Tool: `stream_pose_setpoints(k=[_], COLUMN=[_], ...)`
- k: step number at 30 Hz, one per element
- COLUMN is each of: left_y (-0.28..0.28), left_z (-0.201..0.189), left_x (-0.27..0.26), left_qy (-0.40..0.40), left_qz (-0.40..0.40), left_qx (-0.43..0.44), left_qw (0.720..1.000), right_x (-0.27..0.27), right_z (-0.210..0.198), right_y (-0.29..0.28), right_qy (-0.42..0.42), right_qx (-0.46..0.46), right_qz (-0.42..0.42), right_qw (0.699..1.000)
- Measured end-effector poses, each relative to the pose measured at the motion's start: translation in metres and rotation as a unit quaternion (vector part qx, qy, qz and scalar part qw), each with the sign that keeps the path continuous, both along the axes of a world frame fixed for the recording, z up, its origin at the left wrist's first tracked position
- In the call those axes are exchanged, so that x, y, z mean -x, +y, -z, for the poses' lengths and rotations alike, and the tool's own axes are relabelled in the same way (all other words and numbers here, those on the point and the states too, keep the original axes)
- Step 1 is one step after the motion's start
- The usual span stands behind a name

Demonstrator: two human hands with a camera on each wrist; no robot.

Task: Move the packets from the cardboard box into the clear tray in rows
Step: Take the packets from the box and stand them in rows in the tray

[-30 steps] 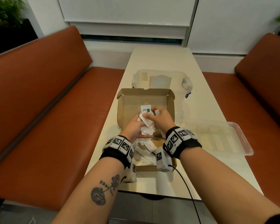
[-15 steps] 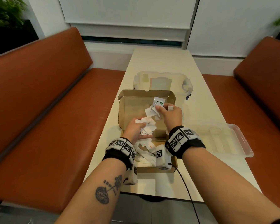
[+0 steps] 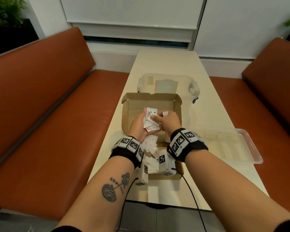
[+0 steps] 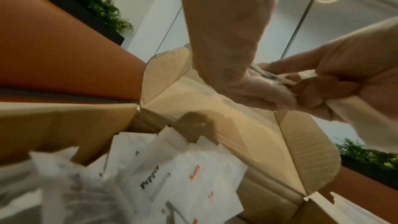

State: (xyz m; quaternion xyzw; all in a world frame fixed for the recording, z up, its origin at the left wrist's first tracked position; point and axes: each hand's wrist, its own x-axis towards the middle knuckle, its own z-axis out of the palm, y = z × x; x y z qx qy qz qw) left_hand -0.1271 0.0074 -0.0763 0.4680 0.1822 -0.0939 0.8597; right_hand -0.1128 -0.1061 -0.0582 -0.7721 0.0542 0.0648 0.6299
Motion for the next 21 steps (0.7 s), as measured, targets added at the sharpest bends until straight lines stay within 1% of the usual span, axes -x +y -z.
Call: stream_pose_setpoints(k=[2,4,7,9,11,13,15,17,18,19,20,21], left_y=[0.001,0.002,0.005,0.008,0.007,0.004,-0.001,-0.009,-0.014,-0.019,-0.024,-0.029], left_z=[0.002,0.004,0.007,0.010,0.013,0.015,0.016,0.017,0.017,0.016,0.015,0.015], left_x=[0.000,0.000,0.005,0.008,0.012,0.016,0.020,0.023,0.025,0.026,0.027,0.028], left_qy=[-0.022,-0.037,-0.045,-0.050,-0.051,-0.047,-0.042,-0.038,-0.039,-0.041,-0.044,-0.046], left_qz=[0.004,0.010,0.014,0.021,0.029,0.024,0.012,0.010,0.015,0.021,0.025,0.027], left_qx=[-0.031,-0.041,-0.042,-0.050,-0.063,-0.075,-0.073,-0.065,-0.062,-0.061,-0.064,-0.069], left_qw=[0.999,0.998,0.998,0.997,0.996,0.996,0.996,0.997,0.997,0.997,0.997,0.996], right_x=[0.000,0.001,0.005,0.008,0.011,0.012,0.014,0.017,0.019,0.020,0.022,0.024], right_z=[-0.002,-0.004,-0.003,0.000,0.005,0.008,0.011,0.012,0.013,0.012,0.011,0.009], right_y=[0.002,0.002,-0.003,-0.009,-0.016,-0.025,-0.032,-0.037,-0.039,-0.040,-0.041,-0.043], right_qy=[-0.015,-0.017,0.021,0.034,0.026,0.003,-0.020,-0.015,0.003,0.030,0.064,0.095], right_qx=[0.020,0.032,-0.021,-0.035,-0.043,-0.045,-0.020,-0.011,-0.036,-0.092,-0.171,-0.249], right_qz=[-0.006,-0.018,-0.048,-0.062,-0.042,0.006,0.037,0.049,0.058,0.067,0.079,0.091], right_qw=[1.000,0.999,0.998,0.997,0.998,0.999,0.999,0.999,0.998,0.993,0.980,0.960])
